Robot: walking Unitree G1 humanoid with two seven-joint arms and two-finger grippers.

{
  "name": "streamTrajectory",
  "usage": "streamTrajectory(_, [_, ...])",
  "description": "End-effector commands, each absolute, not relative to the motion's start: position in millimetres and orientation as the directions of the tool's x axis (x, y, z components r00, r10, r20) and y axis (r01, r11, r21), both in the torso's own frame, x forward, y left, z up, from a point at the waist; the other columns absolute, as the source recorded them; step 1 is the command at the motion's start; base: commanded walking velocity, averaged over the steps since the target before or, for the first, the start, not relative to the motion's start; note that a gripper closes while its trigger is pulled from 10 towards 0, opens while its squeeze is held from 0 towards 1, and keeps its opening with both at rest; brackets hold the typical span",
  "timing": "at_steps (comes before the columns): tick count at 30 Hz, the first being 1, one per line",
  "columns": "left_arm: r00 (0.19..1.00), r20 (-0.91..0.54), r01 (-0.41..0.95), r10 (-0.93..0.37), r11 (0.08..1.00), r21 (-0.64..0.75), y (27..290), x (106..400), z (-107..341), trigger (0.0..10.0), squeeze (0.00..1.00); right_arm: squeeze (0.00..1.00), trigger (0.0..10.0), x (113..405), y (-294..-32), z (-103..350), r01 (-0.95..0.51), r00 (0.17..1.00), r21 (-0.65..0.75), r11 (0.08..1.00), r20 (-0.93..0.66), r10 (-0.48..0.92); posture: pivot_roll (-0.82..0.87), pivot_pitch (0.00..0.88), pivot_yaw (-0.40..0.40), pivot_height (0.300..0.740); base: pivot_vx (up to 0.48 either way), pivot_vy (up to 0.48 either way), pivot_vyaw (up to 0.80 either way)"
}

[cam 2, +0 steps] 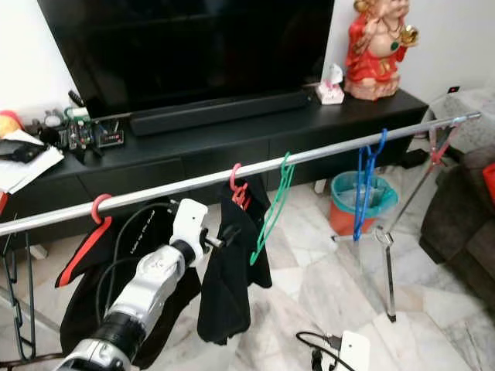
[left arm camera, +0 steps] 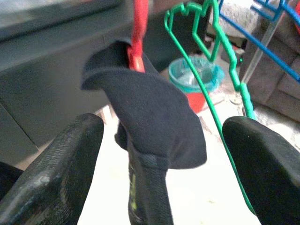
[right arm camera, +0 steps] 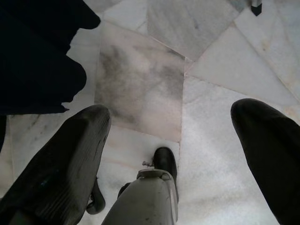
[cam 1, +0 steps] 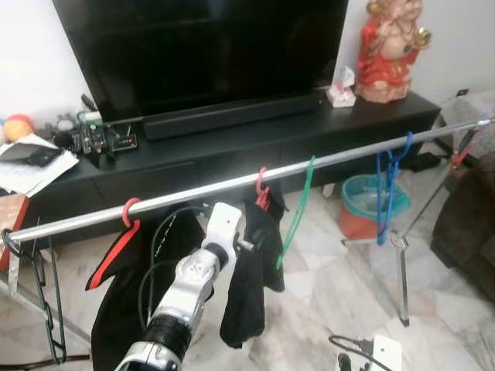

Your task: Hang hanger

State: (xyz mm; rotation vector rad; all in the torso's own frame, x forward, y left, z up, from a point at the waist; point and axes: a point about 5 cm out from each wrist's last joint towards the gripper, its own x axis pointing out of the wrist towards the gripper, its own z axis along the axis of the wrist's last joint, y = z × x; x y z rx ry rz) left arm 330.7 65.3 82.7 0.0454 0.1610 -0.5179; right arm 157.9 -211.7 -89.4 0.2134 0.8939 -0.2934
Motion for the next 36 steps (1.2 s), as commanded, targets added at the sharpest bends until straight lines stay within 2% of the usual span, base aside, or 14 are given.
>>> streamTrajectory(1, [0.849, -0.198, 0.498, -0.49, 0.867, -0.012, 63, 334, 80, 10.0, 0.0, 0.0, 10.0, 158, -212, -89, 0.351, 0.59, 0.066, 0.934, -0.79, -0.166, 0.02, 0.0, 0.036, 0.74, 0.0, 0.0, 0.0])
streamTrajectory(10, [0.864, -0.278, 0.443, -0.42, 0.896, 0.023, 53, 352, 85, 10.0, 0.0, 0.0, 10.0, 158, -211, -89, 0.364, 0.589, 0.068, 0.929, -0.789, -0.173, 0.0, 0.0, 0.049, 0.74, 0.0, 0.0, 0.0])
streamTrajectory(21, [0.836, -0.36, 0.448, -0.414, 0.894, 0.012, 40, 347, 73, 10.0, 0.0, 0.0, 10.0, 158, -211, -89, 0.366, 0.588, 0.069, 0.928, -0.79, -0.173, -0.01, 0.0, 0.055, 0.74, 0.0, 0.0, 0.0])
streamTrajectory(22, [0.835, -0.364, 0.449, -0.413, 0.893, 0.019, 38, 346, 73, 3.5, 0.0, 0.0, 10.0, 158, -211, -89, 0.367, 0.588, 0.07, 0.928, -0.79, -0.173, -0.01, 0.0, 0.056, 0.74, 0.0, 0.0, 0.0])
streamTrajectory(23, [0.835, -0.367, 0.451, -0.411, 0.892, 0.025, 37, 346, 72, 0.0, 0.0, 0.0, 10.0, 158, -211, -89, 0.367, 0.589, 0.07, 0.927, -0.79, -0.173, -0.01, 0.0, 0.056, 0.74, 0.0, 0.0, 0.0])
streamTrajectory(29, [0.833, -0.357, 0.459, -0.423, 0.888, 0.017, 31, 344, 73, 0.0, 0.0, 0.0, 10.0, 159, -211, -89, 0.374, 0.589, 0.071, 0.925, -0.788, -0.178, -0.02, 0.0, 0.056, 0.74, 0.0, 0.0, 0.0])
streamTrajectory(36, [0.839, -0.351, 0.451, -0.416, 0.892, 0.02, 34, 347, 74, 0.0, 0.0, 0.0, 10.0, 160, -211, -89, 0.371, 0.59, 0.071, 0.926, -0.788, -0.176, -0.01, 0.0, 0.055, 0.74, 0.0, 0.0, 0.0])
